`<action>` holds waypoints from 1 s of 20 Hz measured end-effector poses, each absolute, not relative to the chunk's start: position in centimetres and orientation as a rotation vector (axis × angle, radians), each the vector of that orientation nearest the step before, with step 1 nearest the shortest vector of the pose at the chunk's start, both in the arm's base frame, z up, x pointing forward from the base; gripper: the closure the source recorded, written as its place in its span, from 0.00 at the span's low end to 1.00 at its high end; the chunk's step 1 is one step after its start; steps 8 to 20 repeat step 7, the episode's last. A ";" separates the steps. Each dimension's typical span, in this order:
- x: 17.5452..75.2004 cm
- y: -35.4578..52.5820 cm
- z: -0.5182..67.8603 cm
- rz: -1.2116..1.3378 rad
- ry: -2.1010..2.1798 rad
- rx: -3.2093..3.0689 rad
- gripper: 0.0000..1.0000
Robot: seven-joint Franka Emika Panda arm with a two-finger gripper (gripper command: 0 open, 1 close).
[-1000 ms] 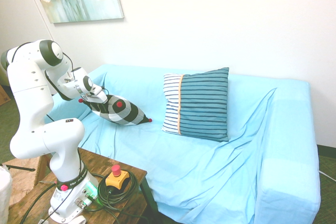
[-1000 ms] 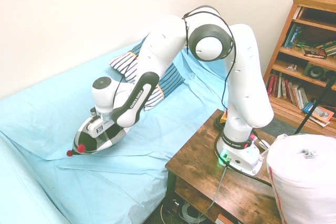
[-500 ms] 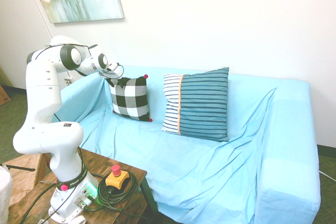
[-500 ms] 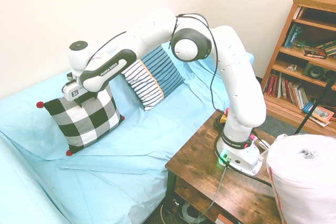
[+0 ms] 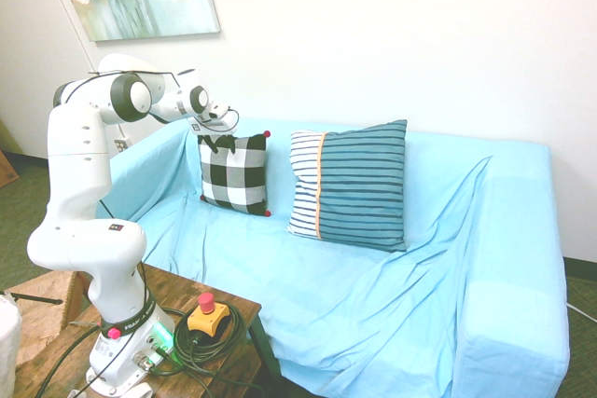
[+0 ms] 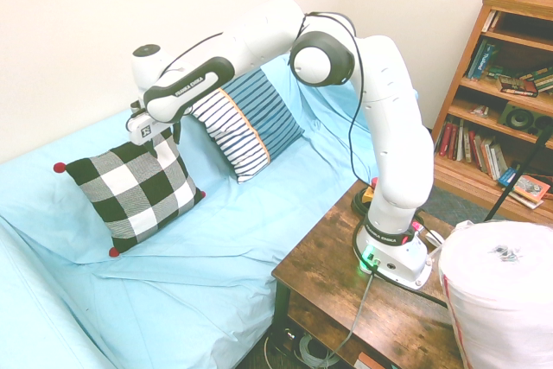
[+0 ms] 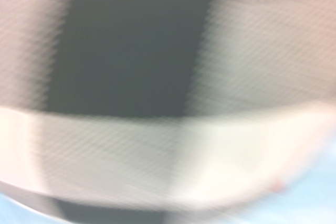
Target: Stand the pillow up
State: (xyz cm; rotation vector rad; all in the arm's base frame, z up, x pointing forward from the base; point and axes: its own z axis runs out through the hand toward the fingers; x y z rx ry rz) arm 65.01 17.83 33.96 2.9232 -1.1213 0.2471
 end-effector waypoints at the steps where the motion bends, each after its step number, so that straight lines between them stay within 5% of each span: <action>1: 64.4 15.3 34.4 0.228 -1.121 2.922 0.00; 7: 58.0 6.3 37.5 0.183 -1.100 2.899 0.00; 20: 58.0 6.3 37.5 0.183 -1.100 2.899 0.00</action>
